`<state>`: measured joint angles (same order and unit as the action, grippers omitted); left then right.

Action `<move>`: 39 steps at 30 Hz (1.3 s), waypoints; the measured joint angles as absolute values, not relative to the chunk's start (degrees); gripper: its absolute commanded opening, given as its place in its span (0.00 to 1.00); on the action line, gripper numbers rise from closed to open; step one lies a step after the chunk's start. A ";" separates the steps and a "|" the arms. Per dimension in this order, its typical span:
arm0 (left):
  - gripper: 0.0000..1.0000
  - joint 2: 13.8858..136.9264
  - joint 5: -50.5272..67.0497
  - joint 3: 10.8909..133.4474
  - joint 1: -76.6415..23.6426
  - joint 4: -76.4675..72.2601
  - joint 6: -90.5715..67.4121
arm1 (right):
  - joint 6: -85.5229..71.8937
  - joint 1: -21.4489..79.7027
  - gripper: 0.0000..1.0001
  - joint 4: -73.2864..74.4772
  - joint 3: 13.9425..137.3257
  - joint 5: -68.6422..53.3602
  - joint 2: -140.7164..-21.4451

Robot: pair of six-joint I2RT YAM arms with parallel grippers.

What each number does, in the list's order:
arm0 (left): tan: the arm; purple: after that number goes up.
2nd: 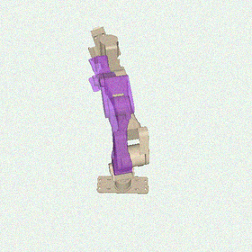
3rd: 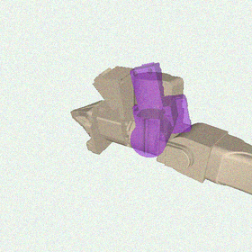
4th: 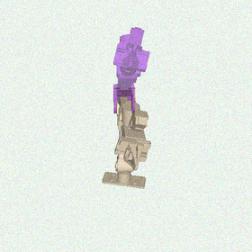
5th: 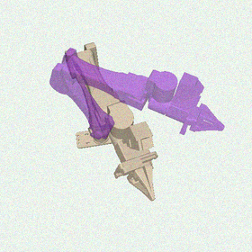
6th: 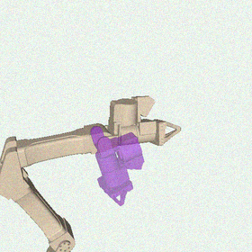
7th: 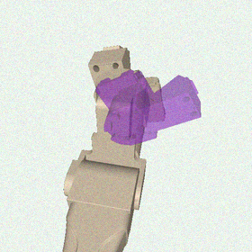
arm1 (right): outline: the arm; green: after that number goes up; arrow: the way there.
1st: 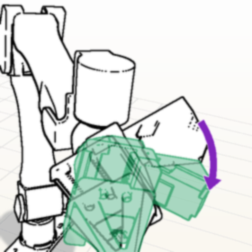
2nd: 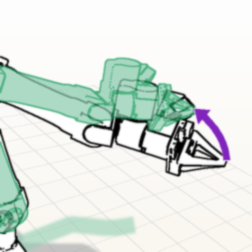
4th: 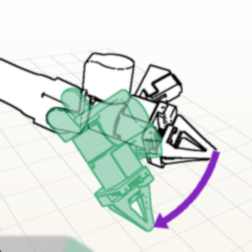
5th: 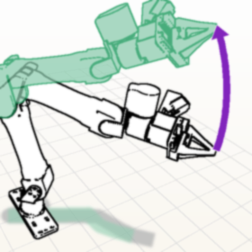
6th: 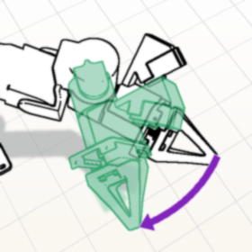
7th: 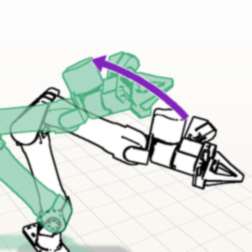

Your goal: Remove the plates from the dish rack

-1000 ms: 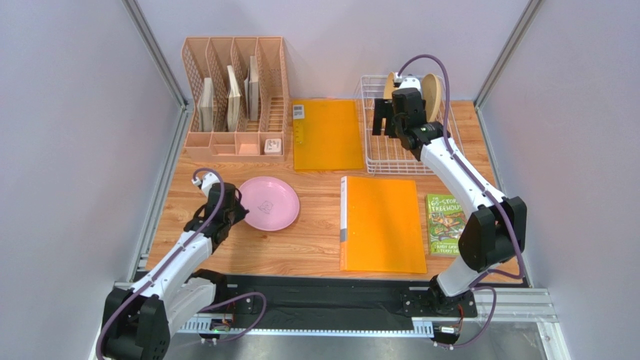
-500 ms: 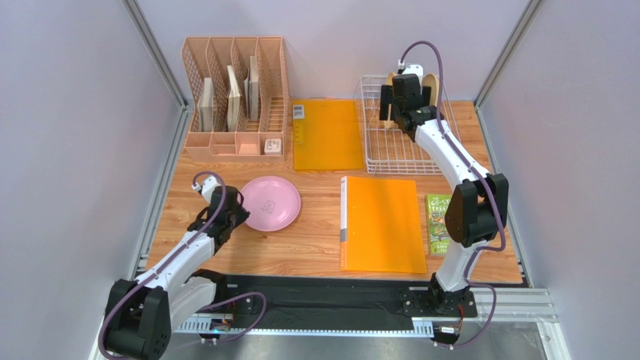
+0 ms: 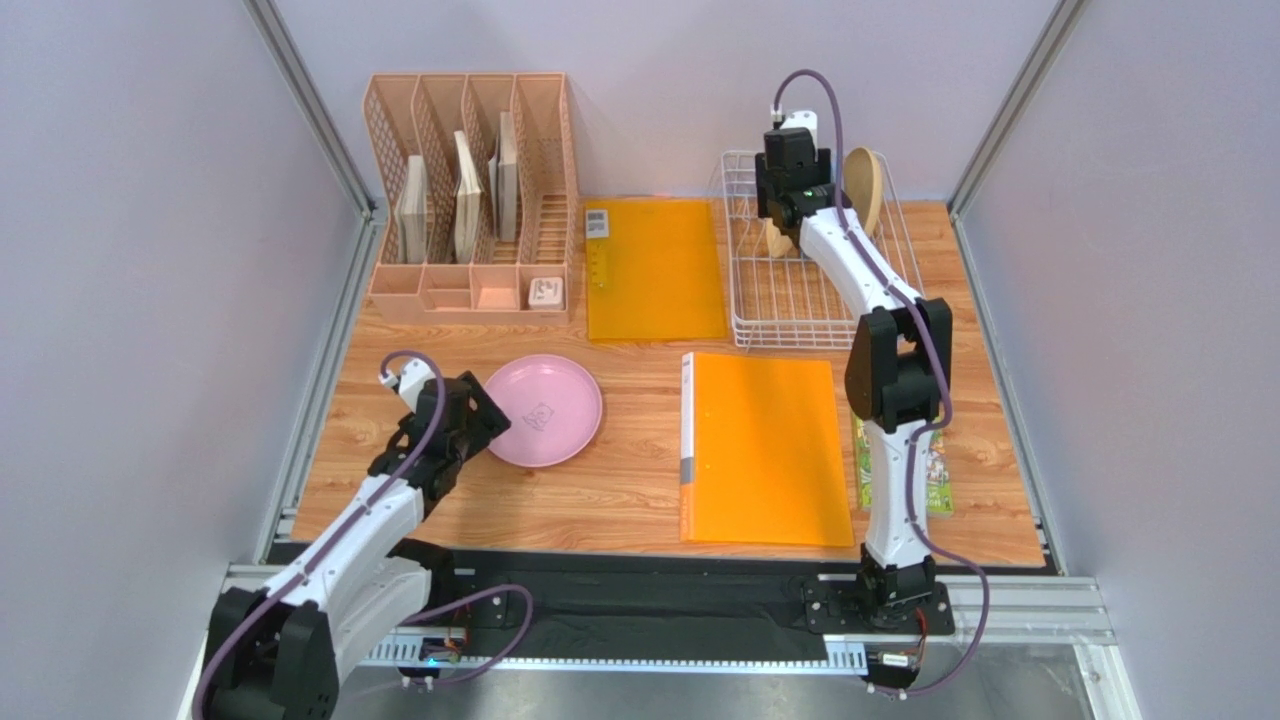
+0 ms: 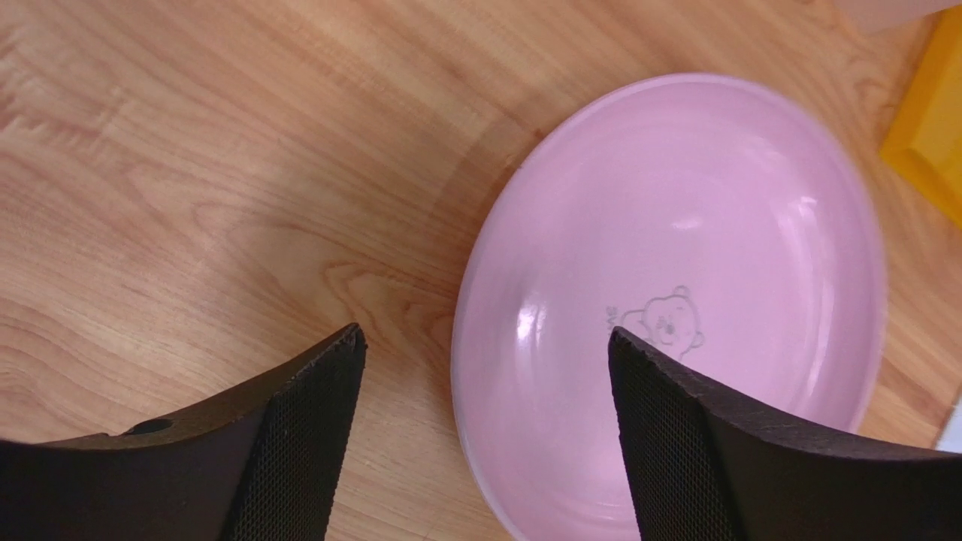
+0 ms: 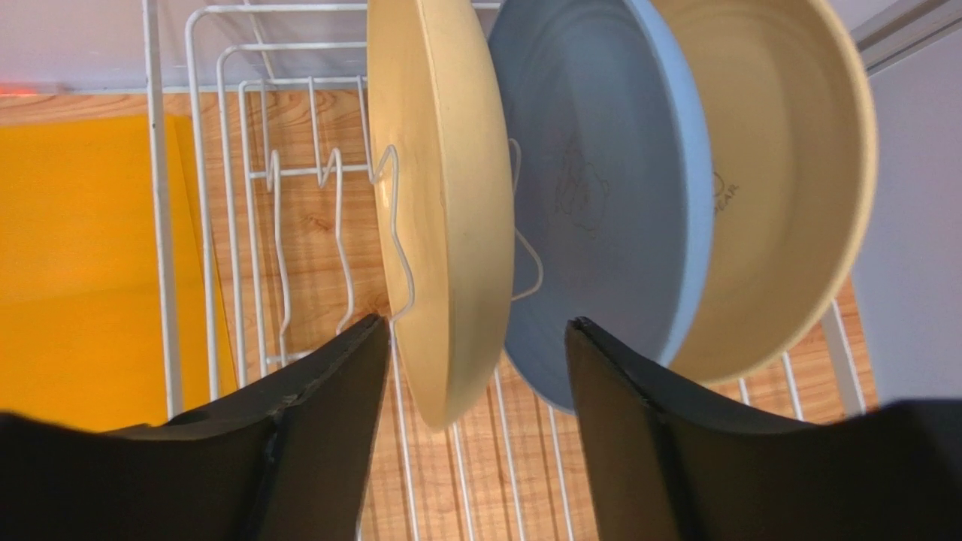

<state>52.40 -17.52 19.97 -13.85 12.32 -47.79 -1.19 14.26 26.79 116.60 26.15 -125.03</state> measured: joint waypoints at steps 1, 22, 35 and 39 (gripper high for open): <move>0.84 50.87 -17.50 19.97 -13.85 12.27 -47.40 | -0.38 14.26 0.47 26.76 117.75 26.52 -126.34; 0.87 62.94 -6.39 34.63 -13.87 -0.19 -39.75 | 11.55 19.73 0.00 17.17 119.66 49.32 -131.24; 0.88 72.82 -0.67 40.05 -15.77 -4.43 -39.51 | 16.64 22.55 0.00 7.29 105.78 59.90 -118.28; 0.87 73.52 1.08 42.00 -16.45 -6.61 -39.44 | 13.30 23.46 0.00 9.04 102.32 59.00 -110.52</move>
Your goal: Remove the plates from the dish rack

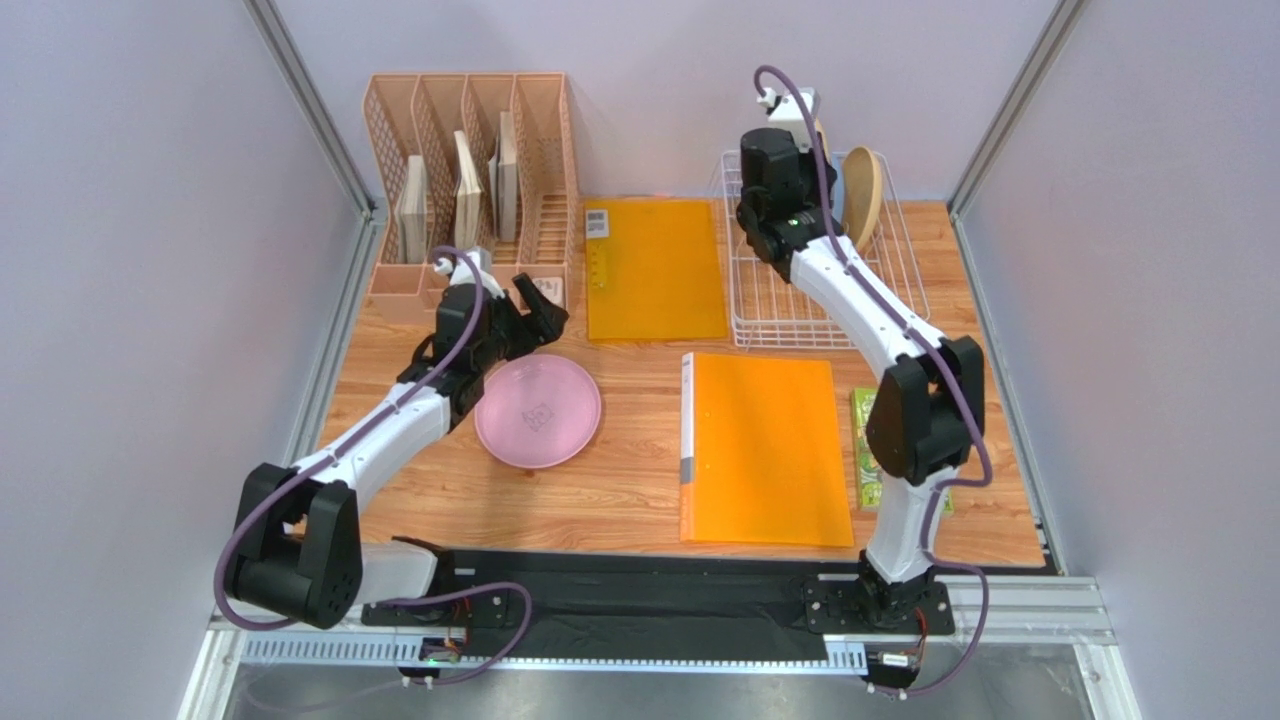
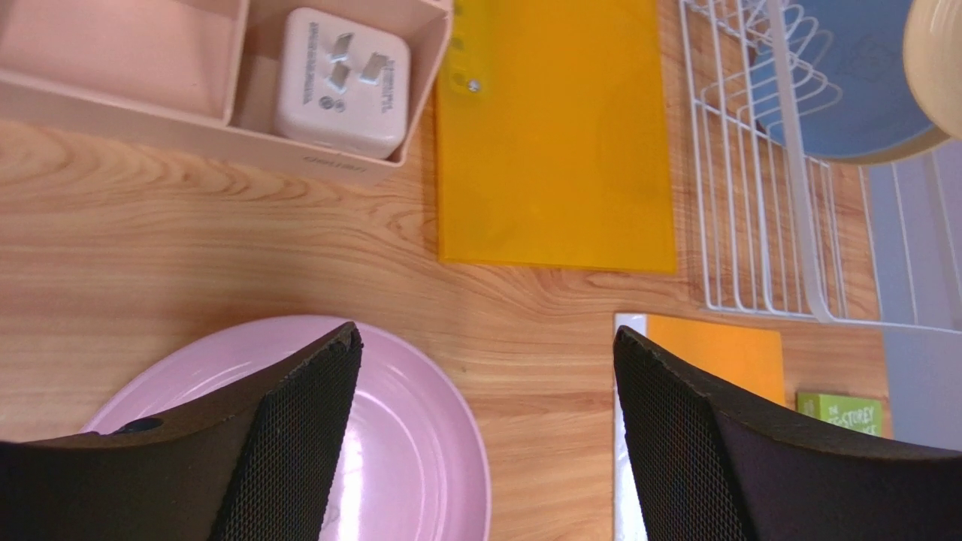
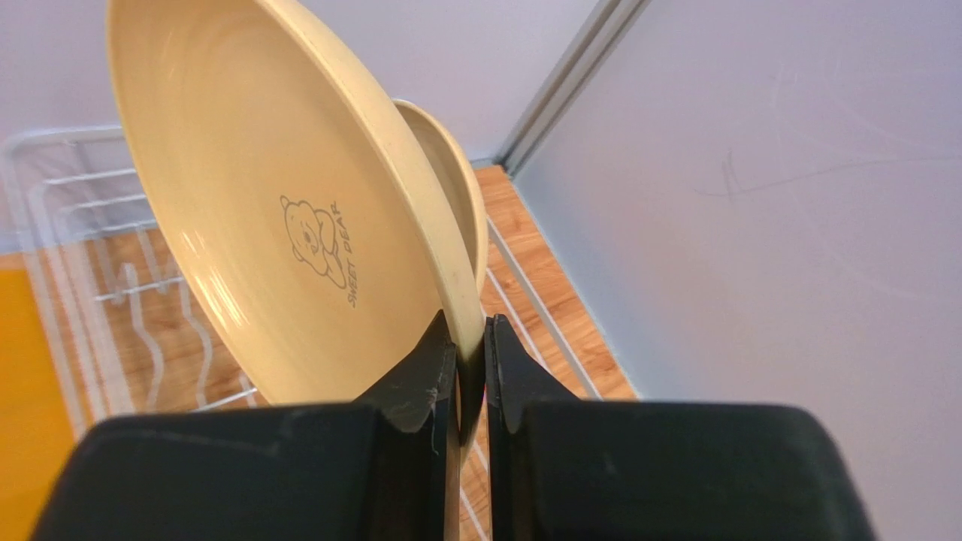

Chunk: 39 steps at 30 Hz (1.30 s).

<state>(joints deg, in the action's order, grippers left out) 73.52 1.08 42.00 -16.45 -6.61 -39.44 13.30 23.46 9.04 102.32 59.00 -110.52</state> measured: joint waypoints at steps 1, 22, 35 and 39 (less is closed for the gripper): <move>0.88 73.65 1.54 42.30 -16.62 -7.07 -39.35 | 11.68 23.73 0.00 10.04 101.43 58.00 -108.55; 0.86 80.36 12.32 45.30 -23.27 -21.19 -35.40 | -18.41 24.56 0.00 20.80 73.84 4.08 -87.64; 0.00 80.53 7.97 43.55 -23.68 -26.35 -34.89 | -24.86 24.62 0.14 16.47 72.55 -12.27 -85.91; 0.00 80.49 6.31 43.55 -23.55 -28.05 -36.18 | -25.32 24.18 0.60 16.86 72.23 -13.02 -86.04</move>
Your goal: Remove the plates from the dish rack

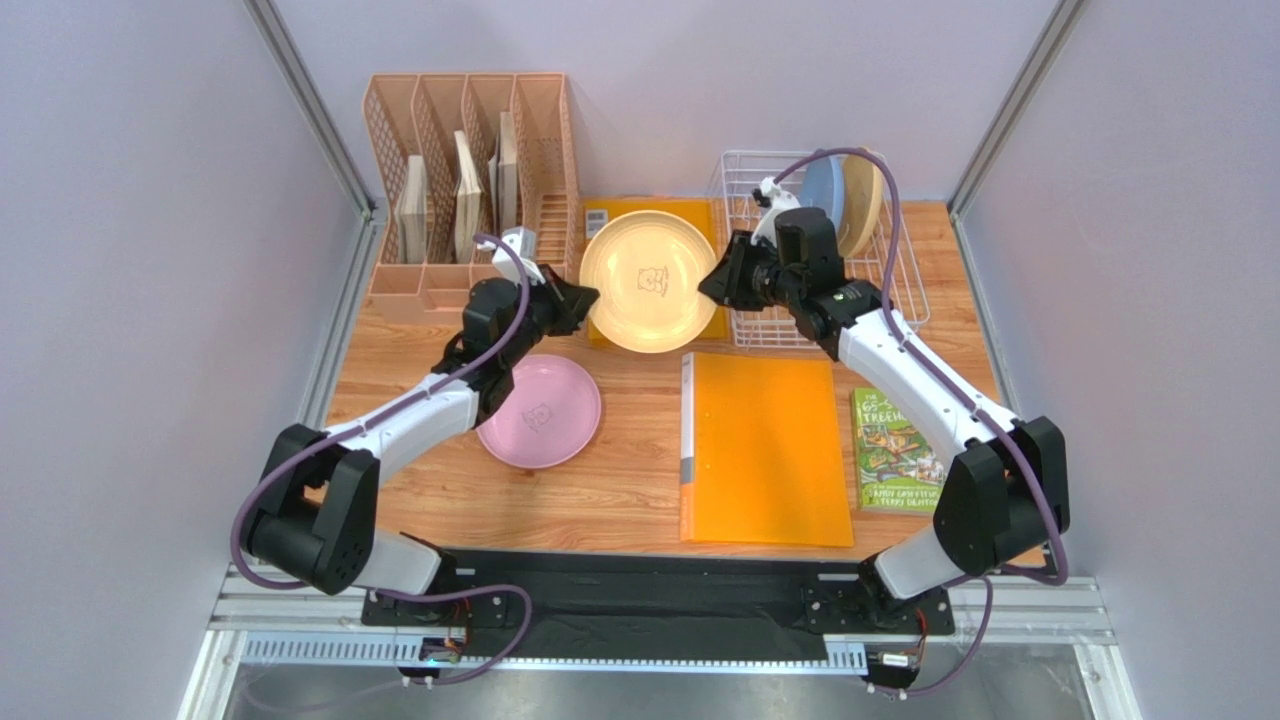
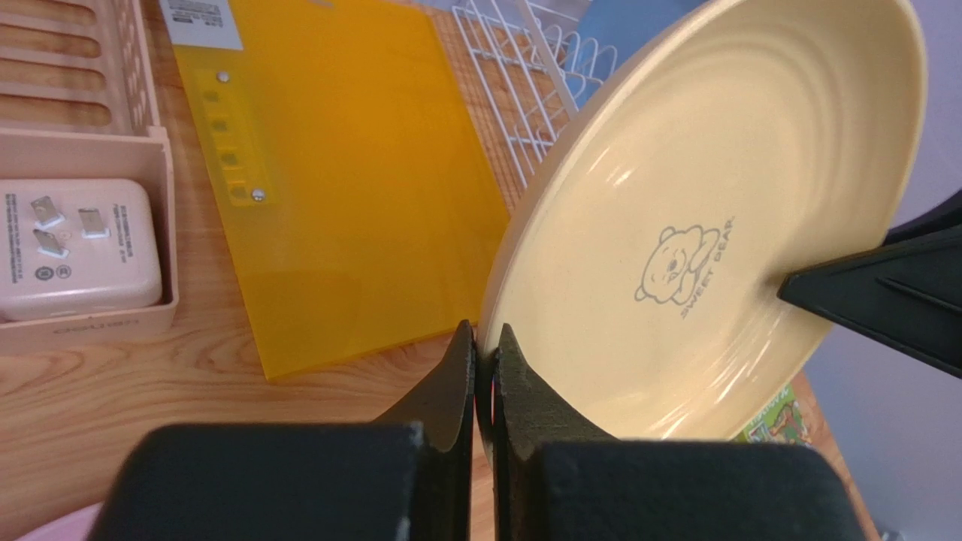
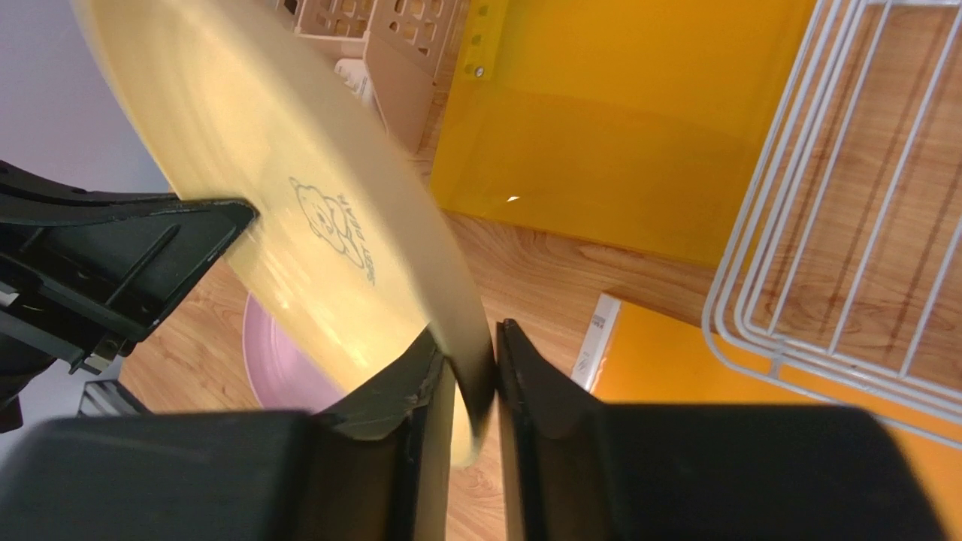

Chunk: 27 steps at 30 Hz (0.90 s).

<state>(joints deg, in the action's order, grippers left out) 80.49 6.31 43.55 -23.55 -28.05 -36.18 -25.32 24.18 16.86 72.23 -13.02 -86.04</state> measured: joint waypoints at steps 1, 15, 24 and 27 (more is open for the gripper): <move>0.00 80.42 6.15 43.48 -23.57 -27.94 -36.10 | -25.78 24.36 0.64 16.84 72.23 -13.19 -86.06; 0.00 68.14 -9.06 33.63 -23.73 -9.80 -34.63 | -21.08 24.64 0.83 20.12 75.61 -3.92 -86.46; 0.00 53.84 -21.04 31.16 -23.70 7.97 -39.20 | -17.47 22.35 0.83 22.04 76.73 4.95 -88.09; 0.00 53.23 -22.68 29.28 -23.73 11.22 -40.93 | -16.97 21.69 0.83 22.85 76.88 6.37 -89.10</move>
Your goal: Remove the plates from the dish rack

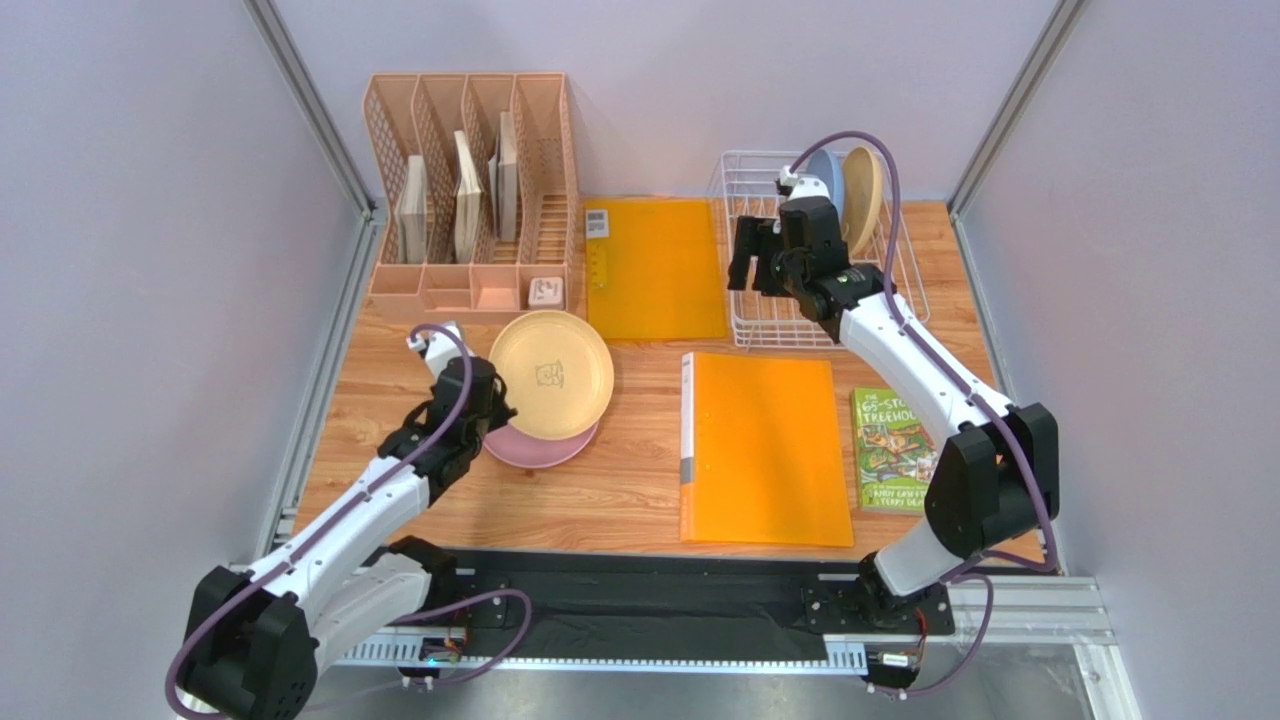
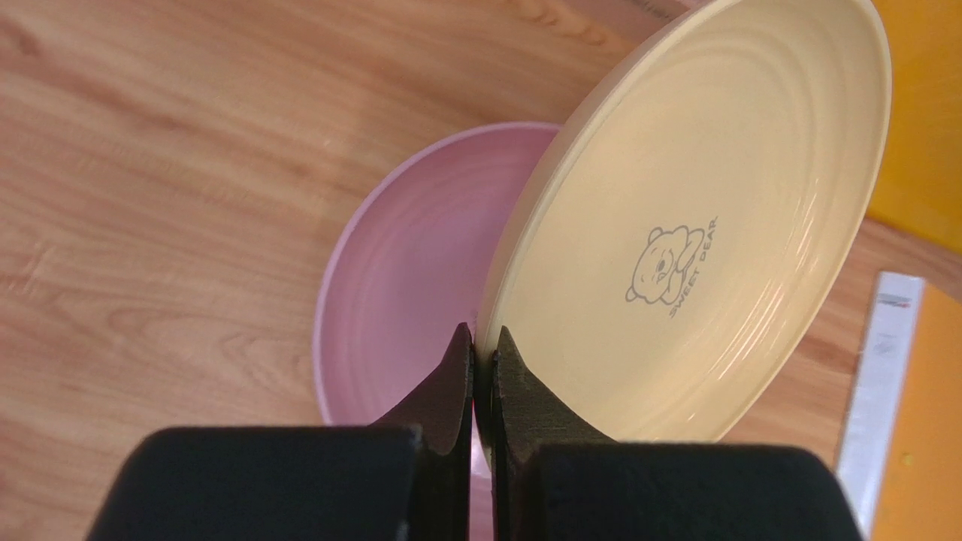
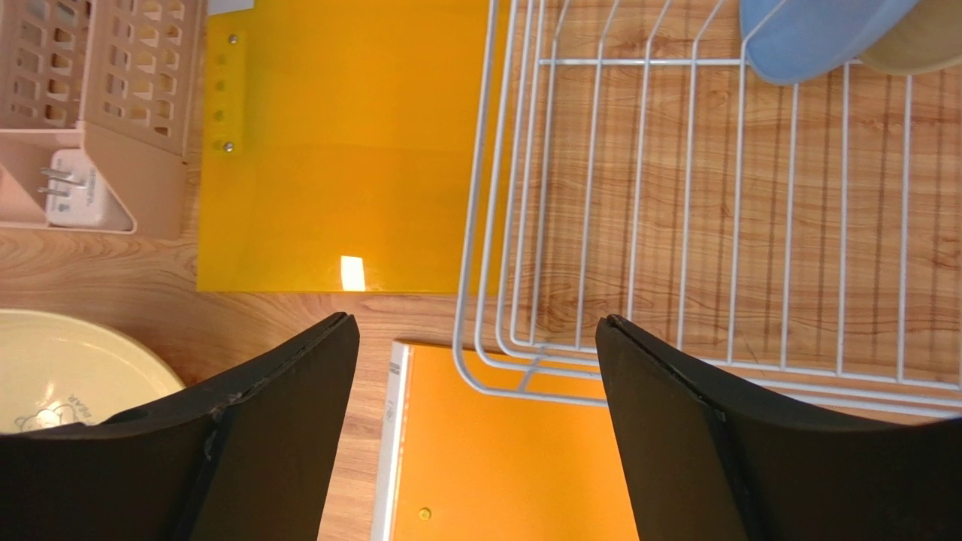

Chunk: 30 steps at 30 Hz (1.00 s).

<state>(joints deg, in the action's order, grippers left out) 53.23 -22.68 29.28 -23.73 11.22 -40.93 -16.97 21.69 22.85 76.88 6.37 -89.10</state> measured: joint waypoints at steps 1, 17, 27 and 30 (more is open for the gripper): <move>0.00 53.21 -23.16 28.53 -23.70 12.25 -41.45 | -16.78 21.58 0.83 23.18 76.88 6.92 -89.27; 0.40 49.41 -26.06 24.47 -23.73 16.80 -46.09 | -11.29 19.03 0.85 24.21 82.78 20.01 -92.53; 0.76 48.75 -24.56 24.29 -23.70 18.28 -46.50 | -8.51 15.73 0.85 24.43 88.27 25.17 -99.13; 0.77 47.59 -24.08 24.32 -23.70 18.46 -45.80 | -7.20 14.61 0.83 24.05 90.89 26.79 -102.02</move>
